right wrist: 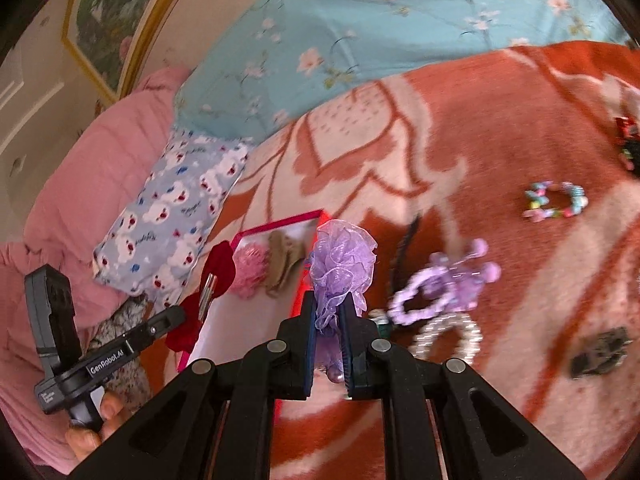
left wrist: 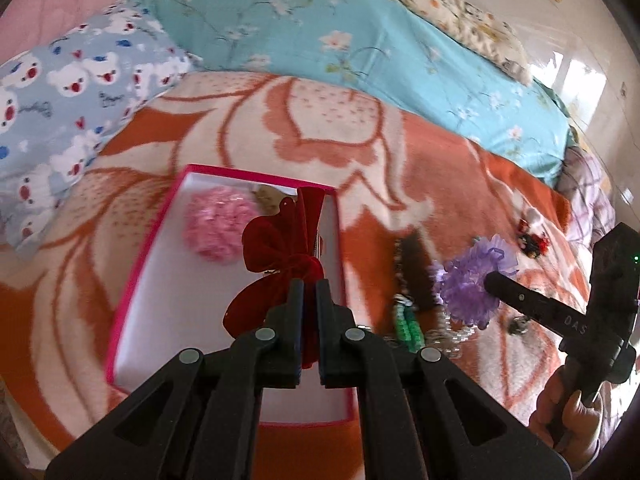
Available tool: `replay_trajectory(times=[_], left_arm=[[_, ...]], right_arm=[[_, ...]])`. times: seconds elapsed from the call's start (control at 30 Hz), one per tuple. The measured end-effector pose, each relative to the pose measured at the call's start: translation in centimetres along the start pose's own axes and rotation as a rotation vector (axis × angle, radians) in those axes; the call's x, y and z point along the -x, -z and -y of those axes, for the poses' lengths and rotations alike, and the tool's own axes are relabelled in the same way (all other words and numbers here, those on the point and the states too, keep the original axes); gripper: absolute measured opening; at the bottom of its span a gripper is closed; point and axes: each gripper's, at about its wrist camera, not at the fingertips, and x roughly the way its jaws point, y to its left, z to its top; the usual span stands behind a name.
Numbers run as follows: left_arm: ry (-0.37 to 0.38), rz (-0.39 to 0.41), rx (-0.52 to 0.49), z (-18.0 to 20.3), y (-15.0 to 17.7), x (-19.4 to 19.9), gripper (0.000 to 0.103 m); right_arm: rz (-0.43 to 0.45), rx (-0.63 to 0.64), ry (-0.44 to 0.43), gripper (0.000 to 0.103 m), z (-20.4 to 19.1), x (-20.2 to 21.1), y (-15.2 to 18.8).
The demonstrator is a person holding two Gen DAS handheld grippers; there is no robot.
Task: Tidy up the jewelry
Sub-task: 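Carry the red bow and purple scrunchie into the white box with both tools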
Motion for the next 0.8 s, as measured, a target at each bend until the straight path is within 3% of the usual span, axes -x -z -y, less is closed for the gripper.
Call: replay_trajectory(times=[0.5, 0.8], left_arm=[[-0.112, 0.009, 0.054, -5.9, -0.2, -1.0, 0.003], [-0.132, -0.034, 0.061, -7.6, -0.3, -4.2, 0.003]], right_arm=[[-0.128, 0.112, -0.091, 0.010, -6.7, -7.8, 1.2], [-0.218, 0.126, -0.083, 0.010, -7.7, -12.9, 2.2]])
